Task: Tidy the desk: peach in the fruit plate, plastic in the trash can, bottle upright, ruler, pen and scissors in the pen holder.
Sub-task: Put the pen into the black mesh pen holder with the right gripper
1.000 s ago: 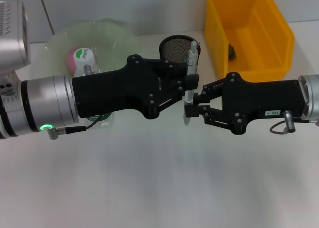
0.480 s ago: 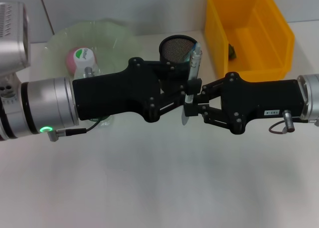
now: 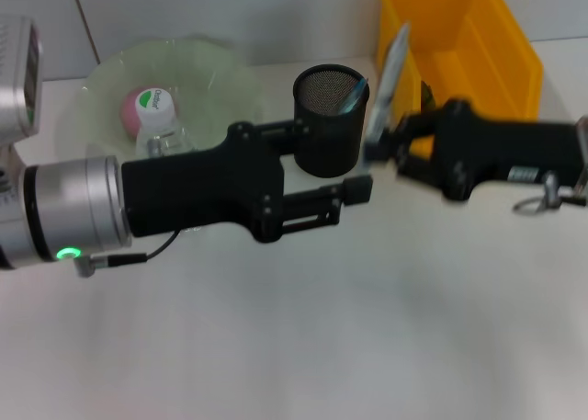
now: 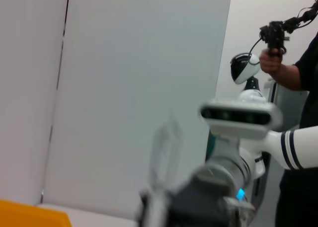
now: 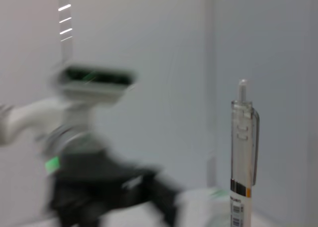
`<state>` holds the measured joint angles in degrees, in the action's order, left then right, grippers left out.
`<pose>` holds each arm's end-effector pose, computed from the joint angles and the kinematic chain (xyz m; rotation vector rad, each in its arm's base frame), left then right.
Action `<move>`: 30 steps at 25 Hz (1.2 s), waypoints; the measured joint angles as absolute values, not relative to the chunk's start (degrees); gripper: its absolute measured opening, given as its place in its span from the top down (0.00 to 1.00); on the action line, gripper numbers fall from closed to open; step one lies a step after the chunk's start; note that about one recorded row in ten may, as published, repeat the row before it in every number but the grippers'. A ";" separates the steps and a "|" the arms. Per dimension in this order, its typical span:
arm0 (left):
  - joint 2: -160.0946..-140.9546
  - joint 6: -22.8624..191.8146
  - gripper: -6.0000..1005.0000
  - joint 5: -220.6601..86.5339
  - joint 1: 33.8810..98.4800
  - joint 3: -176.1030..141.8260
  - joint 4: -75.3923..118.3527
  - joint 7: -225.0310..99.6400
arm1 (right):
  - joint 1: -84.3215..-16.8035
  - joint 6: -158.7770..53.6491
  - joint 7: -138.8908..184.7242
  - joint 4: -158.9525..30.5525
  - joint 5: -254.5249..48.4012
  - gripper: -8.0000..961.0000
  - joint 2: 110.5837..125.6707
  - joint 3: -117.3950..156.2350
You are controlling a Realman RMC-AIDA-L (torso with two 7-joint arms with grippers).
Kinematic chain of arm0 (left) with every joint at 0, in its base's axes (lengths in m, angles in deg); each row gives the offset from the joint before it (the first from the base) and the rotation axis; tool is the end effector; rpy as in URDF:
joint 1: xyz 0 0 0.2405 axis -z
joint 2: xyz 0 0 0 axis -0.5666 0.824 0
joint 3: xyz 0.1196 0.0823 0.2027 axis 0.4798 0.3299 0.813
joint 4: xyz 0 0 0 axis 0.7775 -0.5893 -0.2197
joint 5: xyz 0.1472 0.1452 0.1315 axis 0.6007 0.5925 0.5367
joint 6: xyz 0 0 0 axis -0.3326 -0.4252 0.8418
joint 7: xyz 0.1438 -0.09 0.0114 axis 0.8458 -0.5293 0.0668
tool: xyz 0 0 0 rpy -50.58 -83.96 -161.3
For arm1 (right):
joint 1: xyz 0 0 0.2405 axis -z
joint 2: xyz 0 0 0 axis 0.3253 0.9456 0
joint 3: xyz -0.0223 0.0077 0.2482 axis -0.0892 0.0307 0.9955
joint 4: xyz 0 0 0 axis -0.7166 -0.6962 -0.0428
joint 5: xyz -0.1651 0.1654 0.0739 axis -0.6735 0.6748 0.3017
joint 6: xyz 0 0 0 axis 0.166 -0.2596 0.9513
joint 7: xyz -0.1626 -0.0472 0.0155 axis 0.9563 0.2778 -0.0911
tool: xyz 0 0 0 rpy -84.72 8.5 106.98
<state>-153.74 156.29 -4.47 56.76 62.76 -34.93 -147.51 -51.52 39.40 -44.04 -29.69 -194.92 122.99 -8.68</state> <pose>-0.1290 0.3455 -0.0494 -2.8511 -0.2963 -1.0801 0.2276 0.3658 0.0192 -2.6977 0.2454 0.9912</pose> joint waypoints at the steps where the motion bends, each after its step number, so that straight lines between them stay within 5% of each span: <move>1: -153.63 156.68 0.47 -4.20 56.59 62.69 -34.74 -148.02 | -51.54 38.74 -44.04 -29.71 -194.71 0.85 123.13 -6.12; 11: -153.62 159.85 0.35 -0.30 56.81 60.56 -27.67 -150.02 | -54.44 22.74 -44.81 -30.36 -186.44 0.85 123.20 -1.73; 15: -153.63 160.32 0.34 -0.25 56.60 60.38 -26.58 -149.21 | -58.43 14.88 -51.74 -30.01 -188.20 0.85 121.41 -5.62; 18: -153.64 160.38 0.34 -0.22 56.35 60.36 -24.52 -147.15 | -62.42 10.70 -62.31 -29.79 -193.45 0.85 118.32 -11.93; 30: -153.43 160.68 0.34 -0.21 56.35 59.56 -20.89 -142.02 | -68.44 13.19 -86.04 -18.31 -212.67 0.85 117.19 -18.00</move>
<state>-153.43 160.68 -0.21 56.35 59.56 -20.89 -142.02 -68.44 13.19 -86.04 -18.31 -212.67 117.19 -18.00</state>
